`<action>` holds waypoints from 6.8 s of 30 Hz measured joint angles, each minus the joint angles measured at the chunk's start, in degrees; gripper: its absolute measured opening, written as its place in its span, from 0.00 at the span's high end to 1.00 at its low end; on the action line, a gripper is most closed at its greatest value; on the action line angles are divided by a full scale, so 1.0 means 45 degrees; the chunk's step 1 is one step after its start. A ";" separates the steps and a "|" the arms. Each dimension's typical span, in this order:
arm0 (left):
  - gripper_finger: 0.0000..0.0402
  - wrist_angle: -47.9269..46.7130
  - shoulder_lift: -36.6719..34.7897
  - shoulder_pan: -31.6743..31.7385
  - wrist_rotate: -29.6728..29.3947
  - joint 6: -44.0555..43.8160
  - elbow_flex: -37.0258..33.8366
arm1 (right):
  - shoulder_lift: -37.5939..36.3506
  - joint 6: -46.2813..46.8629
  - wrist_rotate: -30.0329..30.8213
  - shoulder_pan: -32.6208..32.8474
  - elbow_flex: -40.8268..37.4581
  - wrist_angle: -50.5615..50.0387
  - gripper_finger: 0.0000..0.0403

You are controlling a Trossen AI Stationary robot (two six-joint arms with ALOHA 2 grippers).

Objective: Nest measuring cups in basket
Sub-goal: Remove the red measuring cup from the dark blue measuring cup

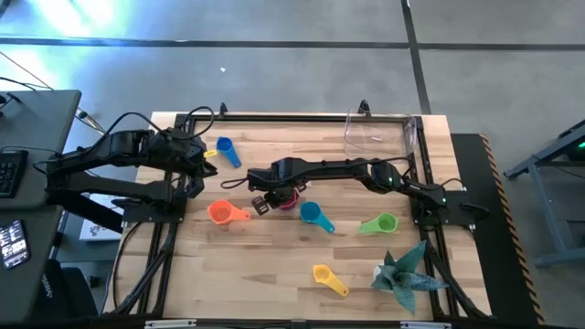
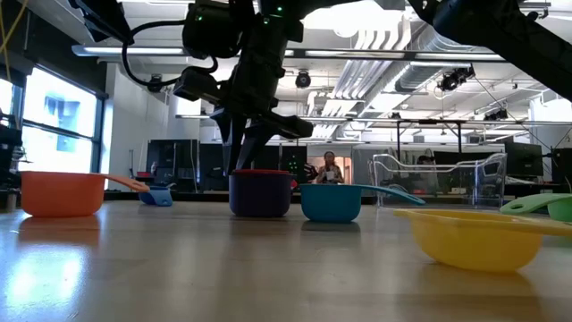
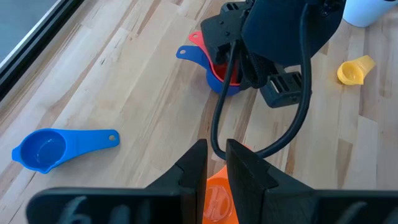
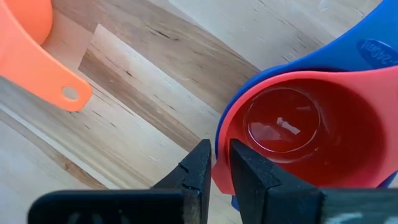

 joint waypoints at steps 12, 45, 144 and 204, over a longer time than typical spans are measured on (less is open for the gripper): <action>0.88 -0.0005 0.0000 0.0000 0.0004 0.0184 0.0000 | -0.0267 0.0051 -0.0038 -0.0058 0.0019 -0.0158 0.98; 0.88 0.0000 -0.0005 0.0000 0.0000 0.0214 0.0000 | -0.0034 -0.0058 0.0286 -0.0052 -0.0019 -0.0039 0.97; 0.88 0.0000 0.0000 0.0000 0.0000 -0.0010 0.0000 | -0.0447 -0.3941 0.9213 0.2476 0.0175 -0.1384 1.00; 0.88 -0.0005 -0.0004 -0.0004 -0.0141 -0.7030 0.0000 | -0.2093 -1.2620 0.2824 -0.3172 -0.3298 0.0763 1.00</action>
